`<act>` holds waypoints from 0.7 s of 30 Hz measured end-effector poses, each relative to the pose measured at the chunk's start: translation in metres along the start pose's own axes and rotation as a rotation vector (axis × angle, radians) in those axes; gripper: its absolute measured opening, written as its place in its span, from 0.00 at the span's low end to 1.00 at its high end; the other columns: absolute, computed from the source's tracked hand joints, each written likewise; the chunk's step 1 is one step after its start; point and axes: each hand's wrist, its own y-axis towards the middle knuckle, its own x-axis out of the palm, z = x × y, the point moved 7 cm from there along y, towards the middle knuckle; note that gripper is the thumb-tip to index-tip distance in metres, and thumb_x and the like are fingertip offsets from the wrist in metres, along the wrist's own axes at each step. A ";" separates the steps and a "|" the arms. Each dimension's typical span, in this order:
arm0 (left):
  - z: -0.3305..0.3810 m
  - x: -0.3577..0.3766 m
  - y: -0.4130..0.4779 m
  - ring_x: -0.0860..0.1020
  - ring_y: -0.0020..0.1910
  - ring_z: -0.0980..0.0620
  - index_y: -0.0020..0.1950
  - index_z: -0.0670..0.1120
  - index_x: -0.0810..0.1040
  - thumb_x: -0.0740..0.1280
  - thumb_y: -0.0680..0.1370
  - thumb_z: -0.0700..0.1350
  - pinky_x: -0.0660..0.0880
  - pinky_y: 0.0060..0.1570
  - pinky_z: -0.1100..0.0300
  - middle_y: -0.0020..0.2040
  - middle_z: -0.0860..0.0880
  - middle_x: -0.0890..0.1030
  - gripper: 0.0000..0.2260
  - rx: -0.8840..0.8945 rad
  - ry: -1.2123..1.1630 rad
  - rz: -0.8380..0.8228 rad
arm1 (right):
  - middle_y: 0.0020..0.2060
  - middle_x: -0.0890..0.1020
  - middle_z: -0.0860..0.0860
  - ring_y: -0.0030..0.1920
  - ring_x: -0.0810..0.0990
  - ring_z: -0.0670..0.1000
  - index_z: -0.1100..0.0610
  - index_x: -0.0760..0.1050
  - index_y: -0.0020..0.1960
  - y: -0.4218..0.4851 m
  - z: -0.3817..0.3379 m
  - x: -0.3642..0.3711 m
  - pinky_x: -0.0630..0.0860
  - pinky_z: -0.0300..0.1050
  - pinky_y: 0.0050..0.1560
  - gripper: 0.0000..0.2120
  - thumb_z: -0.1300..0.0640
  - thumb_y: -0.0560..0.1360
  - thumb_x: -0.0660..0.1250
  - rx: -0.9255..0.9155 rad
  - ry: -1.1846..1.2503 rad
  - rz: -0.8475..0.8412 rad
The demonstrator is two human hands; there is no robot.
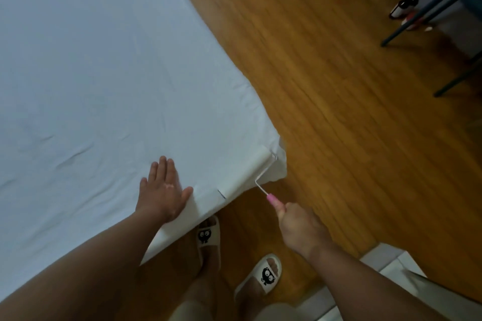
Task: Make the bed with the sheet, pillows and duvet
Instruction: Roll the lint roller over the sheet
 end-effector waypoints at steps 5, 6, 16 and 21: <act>0.043 -0.038 -0.031 0.55 0.79 0.43 0.81 0.45 0.53 0.60 0.81 0.59 0.61 0.74 0.47 0.81 0.46 0.53 0.34 -0.007 -0.128 -0.147 | 0.31 0.81 0.48 0.33 0.80 0.48 0.51 0.78 0.37 -0.061 0.076 -0.059 0.79 0.48 0.42 0.39 0.23 0.70 0.41 0.045 -0.004 -0.011; 0.055 -0.046 -0.043 0.59 0.78 0.43 0.80 0.45 0.56 0.61 0.81 0.59 0.63 0.73 0.48 0.80 0.45 0.56 0.33 0.007 -0.130 -0.150 | 0.31 0.81 0.47 0.34 0.80 0.48 0.50 0.79 0.38 -0.076 0.090 -0.074 0.79 0.48 0.42 0.39 0.22 0.69 0.40 0.054 0.006 -0.004; 0.209 -0.146 -0.140 0.81 0.53 0.50 0.64 0.54 0.79 0.63 0.81 0.58 0.77 0.56 0.54 0.57 0.51 0.83 0.16 0.079 -0.656 -0.259 | 0.32 0.79 0.49 0.36 0.78 0.48 0.52 0.76 0.36 -0.163 0.160 -0.230 0.73 0.47 0.38 0.37 0.24 0.72 0.42 0.144 0.098 0.105; 0.277 -0.186 -0.107 0.80 0.52 0.52 0.64 0.54 0.79 0.63 0.80 0.59 0.78 0.55 0.55 0.57 0.52 0.82 0.17 0.145 -0.714 -0.268 | 0.33 0.79 0.50 0.35 0.78 0.47 0.54 0.76 0.39 -0.115 0.174 -0.297 0.69 0.44 0.33 0.31 0.32 0.79 0.48 0.196 0.117 0.144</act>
